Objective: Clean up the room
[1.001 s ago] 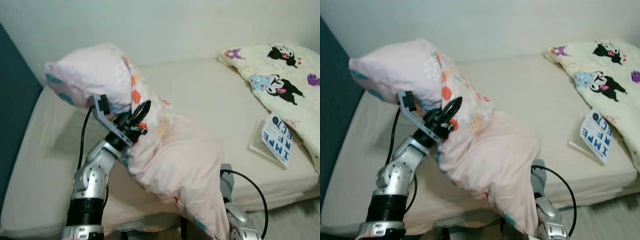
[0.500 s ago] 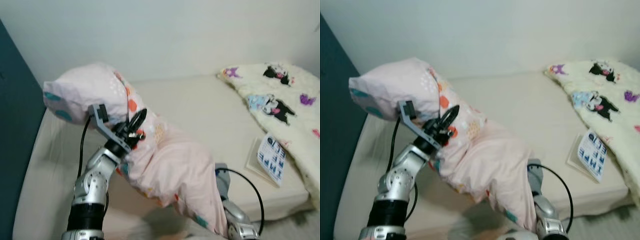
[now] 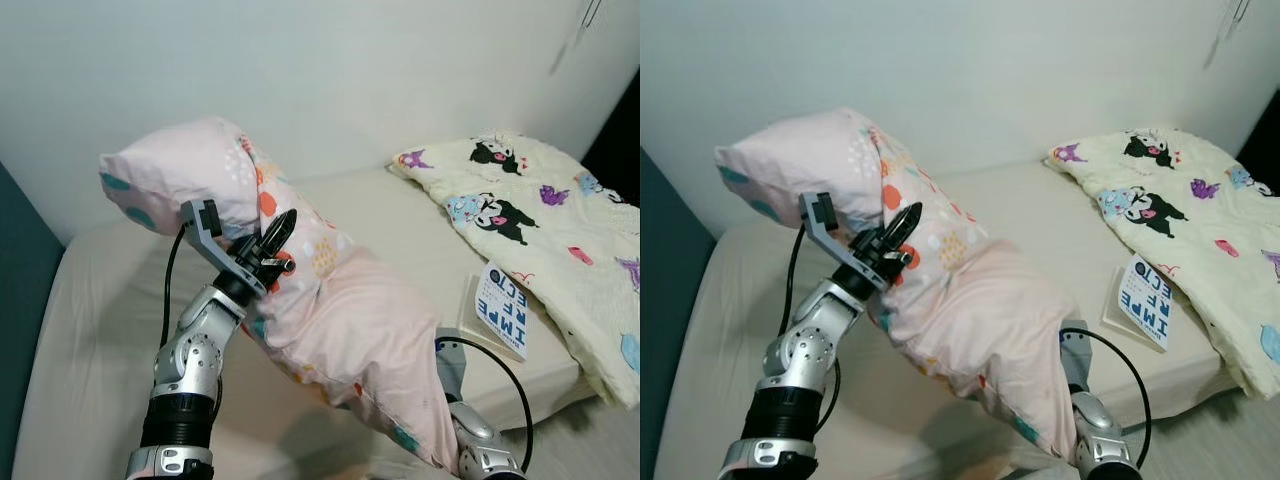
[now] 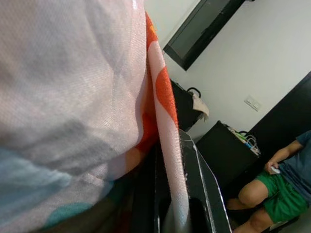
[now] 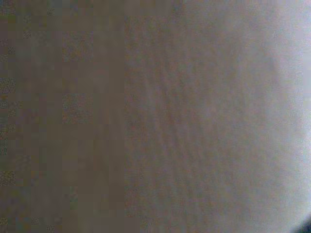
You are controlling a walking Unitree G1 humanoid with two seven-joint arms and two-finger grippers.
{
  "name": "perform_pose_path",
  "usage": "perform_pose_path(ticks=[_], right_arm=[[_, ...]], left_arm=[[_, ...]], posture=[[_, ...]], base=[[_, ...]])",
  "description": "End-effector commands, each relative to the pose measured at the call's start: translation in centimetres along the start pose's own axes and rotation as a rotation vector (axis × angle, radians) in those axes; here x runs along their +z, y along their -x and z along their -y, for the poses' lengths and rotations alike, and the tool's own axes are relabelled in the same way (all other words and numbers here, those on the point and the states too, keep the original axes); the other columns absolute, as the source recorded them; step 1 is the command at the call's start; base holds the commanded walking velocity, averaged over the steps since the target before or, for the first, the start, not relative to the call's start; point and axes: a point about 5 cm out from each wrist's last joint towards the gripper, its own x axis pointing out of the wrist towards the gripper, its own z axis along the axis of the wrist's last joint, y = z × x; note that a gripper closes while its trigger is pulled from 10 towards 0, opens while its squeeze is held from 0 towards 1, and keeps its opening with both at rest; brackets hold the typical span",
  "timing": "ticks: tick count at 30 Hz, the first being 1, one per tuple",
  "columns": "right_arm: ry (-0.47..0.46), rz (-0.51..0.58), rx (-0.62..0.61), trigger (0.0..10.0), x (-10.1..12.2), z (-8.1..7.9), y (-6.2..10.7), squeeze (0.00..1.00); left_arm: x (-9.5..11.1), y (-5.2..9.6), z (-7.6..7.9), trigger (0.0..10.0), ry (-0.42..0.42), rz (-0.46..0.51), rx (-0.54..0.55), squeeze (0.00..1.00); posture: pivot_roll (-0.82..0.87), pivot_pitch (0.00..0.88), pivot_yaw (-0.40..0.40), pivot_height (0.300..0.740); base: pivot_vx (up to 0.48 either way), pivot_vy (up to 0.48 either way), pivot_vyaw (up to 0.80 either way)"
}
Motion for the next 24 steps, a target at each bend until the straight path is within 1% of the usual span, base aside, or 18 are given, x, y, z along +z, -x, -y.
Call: perform_pose_path(ticks=[1, 18, 24], right_arm=[[0.019, 0.054, 0.022, 10.0, 1.27, -0.64, -0.59, 0.0], [0.01, 0.067, 0.008, 10.0, 1.31, -0.45, -0.63, 0.0], [0.006, 0.066, 0.01, 10.0, 1.25, -0.5, -0.66, 0.0]], left_arm=[[0.17, -1.03, 0.95, 10.0, -0.031, 0.005, -0.051, 0.0], [-0.39, -1.5, 1.13, 10.0, -0.032, -0.01, -0.059, 0.0], [-0.71, -1.46, 1.25, 10.0, -0.073, -0.03, -0.066, 0.0]], posture=[[-0.13, 0.006, -0.002, 0.74], [-0.14, 0.012, 0.012, 0.74], [-0.13, 0.015, 0.011, 0.74]], base=[[0.0, 0.48, 0.0], [0.0, 0.48, 0.0], [0.0, 0.0, 0.0]])
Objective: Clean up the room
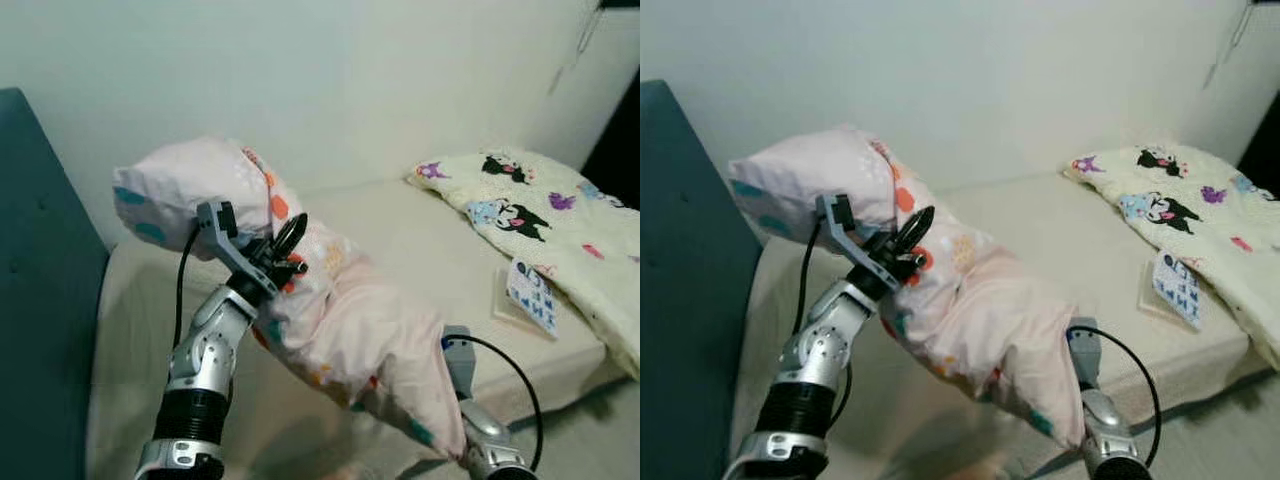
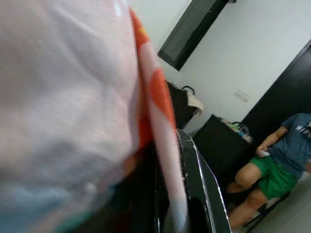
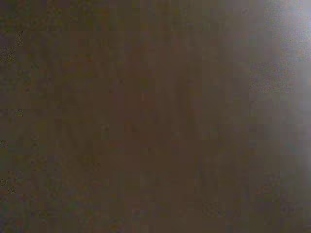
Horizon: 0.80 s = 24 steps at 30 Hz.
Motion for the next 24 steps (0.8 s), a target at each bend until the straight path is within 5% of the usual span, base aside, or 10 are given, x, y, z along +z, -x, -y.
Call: perform_pose_path(ticks=[1, 9, 13, 15, 17, 20, 21, 22, 23, 24], right_arm=[[0.02, 0.058, 0.022, 10.0, 1.3, -0.4, -0.5, 0.0], [0.014, 0.06, 0.02, 10.0, 1.3, -0.5, -0.5, 0.0], [0.008, 0.063, 0.01, 10.0, 1.3, -0.4, -0.5, 0.0], [0.008, 0.063, 0.01, 10.0, 1.3, -0.4, -0.5, 0.0], [-0.004, 0.069, -0.021, 10.0, 1.4, -0.1, -0.4, 0.0], [-0.004, 0.069, -0.021, 10.0, 1.4, -0.1, -0.4, 0.0], [-0.018, 0.073, -0.048, 10.0, 1.4, 0.2, -0.4, 0.0], [-0.018, 0.073, -0.048, 10.0, 1.4, 0.2, -0.4, 0.0], [-0.035, 0.077, -0.071, 10.0, 1.3, 0.4, -0.3, 0.0], [-0.035, 0.077, -0.071, 10.0, 1.3, 0.4, -0.3, 0.0]], left_arm=[[-0.3, -0.6, 1.2, 10.0, -0.022, -0.009, -0.072, 0.0], [-0.6, -1.0, 1.5, 10.0, -0.081, -0.023, -0.071, 0.0], [-1.1, -1.6, 1.0, 10.0, -0.269, -0.097, -0.023, 0.0], [-1.1, -1.6, 1.0, 10.0, -0.269, -0.097, -0.023, 0.0], [-1.4, -2.2, 0.9, 10.0, -0.397, -0.158, -0.047, 0.0], [-1.4, -2.2, 0.9, 10.0, -0.397, -0.158, -0.047, 0.0], [-1.5, -2.8, 1.2, 10.0, -0.498, -0.203, -0.092, 0.0], [-1.5, -2.8, 1.2, 10.0, -0.498, -0.203, -0.092, 0.0], [-1.7, -3.5, 1.4, 10.0, -0.624, -0.254, -0.142, 0.0], [-1.7, -3.5, 1.4, 10.0, -0.624, -0.254, -0.142, 0.0]], posture=[[-0.14, 0.015, 0.013, 0.74], [-0.14, 0.015, 0.015, 0.74], [-0.14, 0.02, 0.018, 0.74], [-0.14, 0.02, 0.018, 0.74], [-0.15, 0.03, 0.024, 0.74], [-0.15, 0.03, 0.024, 0.74], [-0.15, 0.04, 0.032, 0.74], [-0.15, 0.04, 0.032, 0.74], [-0.16, 0.048, 0.04, 0.74], [-0.16, 0.048, 0.04, 0.74]], base=[[0.0, 0.0, 0.0], [0.0, 0.0, 0.0], [0.0, 0.0, 0.0], [0.0, 0.0, 0.0], [0.0, 0.0, 0.0], [0.0, 0.0, 0.0], [0.0, 0.0, 0.0], [0.0, 0.0, 0.0], [0.0, 0.0, -0.58], [0.0, 0.0, -0.58]])
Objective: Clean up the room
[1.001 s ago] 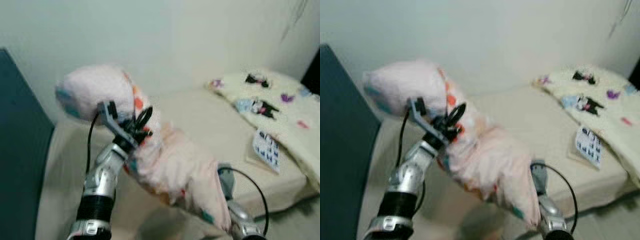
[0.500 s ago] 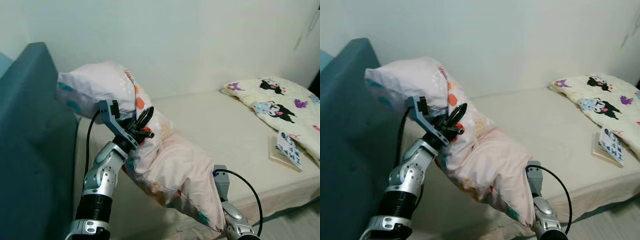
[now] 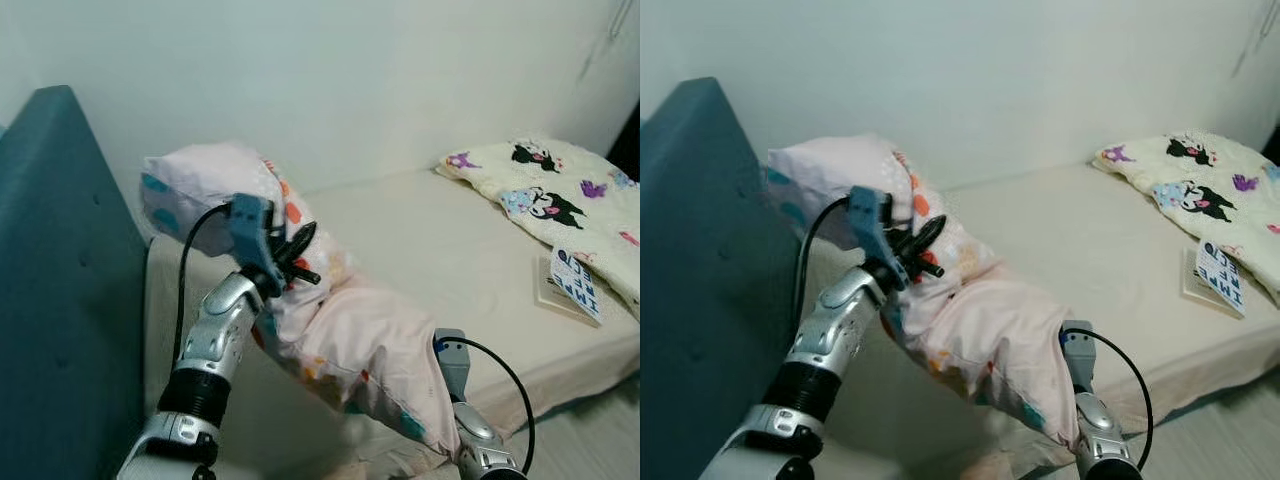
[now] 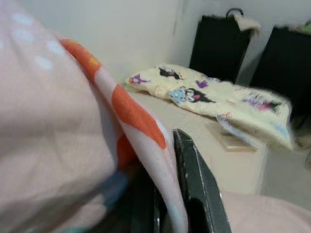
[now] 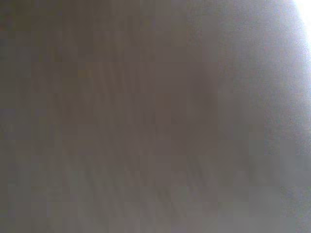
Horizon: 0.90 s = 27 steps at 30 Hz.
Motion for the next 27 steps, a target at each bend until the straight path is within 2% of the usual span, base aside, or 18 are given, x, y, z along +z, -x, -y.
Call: perform_pose_path(ticks=[1, 2, 3, 4, 7, 9, 12, 13, 16, 17, 18, 19, 21, 22, 24, 25, 26, 27], right_arm=[[-0.024, 0.059, -0.013, 10.0, 0.9, -0.3, -0.3, 0.0], [-0.024, 0.059, -0.013, 10.0, 0.9, -0.3, -0.3, 0.0], [-0.033, 0.072, -0.026, 10.0, 0.7, -0.2, 0.0, 0.0], [-0.033, 0.072, -0.026, 10.0, 0.7, -0.2, 0.0, 0.0], [-0.025, 0.083, -0.027, 10.0, 0.4, 0.0, 0.3, 0.0], [-0.019, 0.084, -0.026, 10.0, 0.4, 0.0, 0.4, 0.0], [0.007, 0.103, 0.012, 10.0, 0.5, -0.3, 0.6, 0.0], [0.007, 0.103, 0.012, 10.0, 0.5, -0.3, 0.6, 0.0], [0.016, 0.157, 0.087, 10.0, 1.4, -1.0, 0.6, 0.0], [0.016, 0.157, 0.087, 10.0, 1.4, -1.0, 0.6, 0.0], [0.013, 0.207, 0.15, 10.0, 2.6, -1.7, 0.5, 0.0], [0.013, 0.207, 0.15, 10.0, 2.6, -1.7, 0.5, 0.0], [0.009, 0.252, 0.238, 10.0, 4.2, -3.1, 0.1, 0.0], [0.009, 0.252, 0.238, 10.0, 4.2, -3.1, 0.1, 0.0], [0.011, 0.274, 0.357, 10.0, 5.8, -5.2, -0.5, 0.0], [0.011, 0.274, 0.357, 10.0, 5.8, -5.2, -0.5, 0.0], [0.019, 0.273, 0.415, 10.0, 6.4, -6.3, -0.7, 0.0], [0.019, 0.273, 0.415, 10.0, 6.4, -6.3, -0.7, 0.0]], left_arm=[[0.6, -1.4, 0.8, 10.0, -0.226, -0.041, -0.103, 0.0], [0.6, -1.4, 0.8, 10.0, -0.226, -0.041, -0.103, 0.0], [1.2, -2.2, -0.2, 10.0, -0.437, -0.106, -0.098, 0.0], [1.2, -2.2, -0.2, 10.0, -0.437, -0.106, -0.098, 0.0], [2.2, -2.5, -2.4, 10.0, -0.584, -0.142, -0.002, 0.0], [2.5, -2.6, -2.8, 10.0, -0.616, -0.147, 0.015, 0.0], [3.2, -2.5, -4.3, 10.0, -0.768, -0.189, 0.065, 0.0], [3.2, -2.5, -4.3, 10.0, -0.768, -0.189, 0.065, 0.0], [3.6, -2.4, -5.3, 10.0, -0.904, -0.231, 0.09, 0.0], [3.6, -2.4, -5.3, 10.0, -0.904, -0.231, 0.09, 0.0], [3.9, -2.5, -5.7, 10.0, -0.952, -0.243, 0.104, 0.0], [3.9, -2.5, -5.7, 10.0, -0.952, -0.243, 0.104, 0.0], [3.9, -2.6, -6.0, 10.0, -1.004, -0.262, 0.117, 0.0], [3.9, -2.6, -6.0, 10.0, -1.004, -0.262, 0.117, 0.0], [3.8, -2.5, -6.2, 10.0, -1.068, -0.287, 0.117, 0.0], [3.8, -2.5, -6.2, 10.0, -1.068, -0.287, 0.117, 0.0], [3.6, -2.5, -6.2, 10.0, -1.109, -0.301, 0.106, 0.0], [3.6, -2.5, -6.2, 10.0, -1.109, -0.301, 0.106, 0.0]], posture=[[-0.17, 0.052, 0.044, 0.74], [-0.17, 0.052, 0.044, 0.74], [-0.19, 0.066, 0.06, 0.74], [-0.19, 0.066, 0.06, 0.74], [-0.2, 0.072, 0.059, 0.74], [-0.2, 0.072, 0.059, 0.74], [-0.2, 0.083, 0.056, 0.74], [-0.2, 0.083, 0.056, 0.74], [-0.2, 0.095, 0.059, 0.74], [-0.2, 0.095, 0.059, 0.74], [-0.21, 0.108, 0.064, 0.74], [-0.21, 0.108, 0.064, 0.74], [-0.21, 0.116, 0.066, 0.74], [-0.21, 0.116, 0.066, 0.74], [-0.21, 0.138, 0.069, 0.74], [-0.21, 0.138, 0.069, 0.74], [-0.21, 0.138, 0.069, 0.74], [-0.21, 0.138, 0.069, 0.74]], base=[[0.0, 0.0, -0.77], [0.0, 0.0, -0.77], [0.0, 0.0, -0.56], [0.0, 0.0, -0.56], [0.0, 0.0, 0.0], [0.0, 0.0, 0.0], [0.0, 0.0, 0.0], [0.0, 0.0, 0.0], [0.0, 0.0, 0.0], [0.0, 0.0, 0.0], [0.0, 0.0, 0.0], [0.0, 0.0, 0.0], [0.0, 0.0, 0.0], [0.0, 0.0, 0.0], [0.0, 0.0, 0.0], [0.0, 0.0, 0.0], [0.0, 0.0, 0.0], [0.0, 0.0, 0.0]])
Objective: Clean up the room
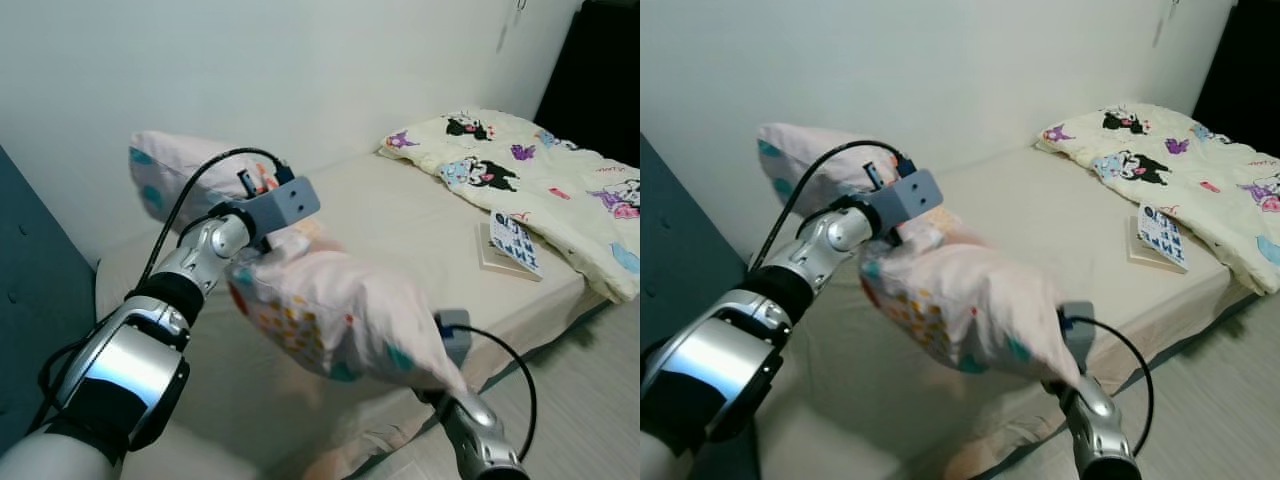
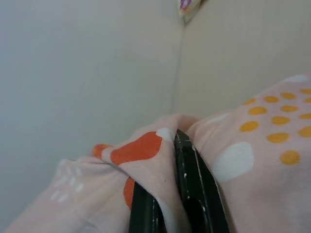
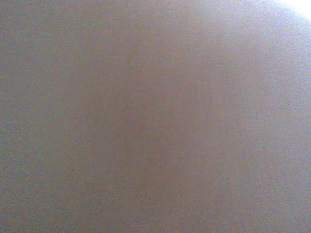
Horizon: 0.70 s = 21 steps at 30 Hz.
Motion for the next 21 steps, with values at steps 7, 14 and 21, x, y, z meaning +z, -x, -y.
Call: perform_pose_path(ticks=[7, 14, 21], right_arm=[[0.054, -0.008, 0.285, 10.0, 2.1, -6.0, -3.4, 0.0], [0.024, 0.01, 0.367, 10.0, 1.7, -9.7, -3.4, 0.0], [0.011, -0.013, 0.341, 10.0, 1.1, -9.3, -2.6, 0.0]], left_arm=[[0.5, -0.1, 0.1, 10.0, -0.33, 0.049, -0.067, 0.0], [-1.4, 0.4, -0.5, 10.0, -0.647, -0.023, -0.11, 0.0], [-4.1, 1.5, -0.5, 10.0, -0.666, -0.152, -0.174, 0.0]], posture=[[-0.21, 0.174, 0.075, 0.74], [-0.22, 0.23, 0.075, 0.74], [-0.22, 0.257, 0.074, 0.74]], base=[[0.0, 0.0, 0.0], [0.0, 0.0, 0.0], [0.0, 0.0, 0.0]])
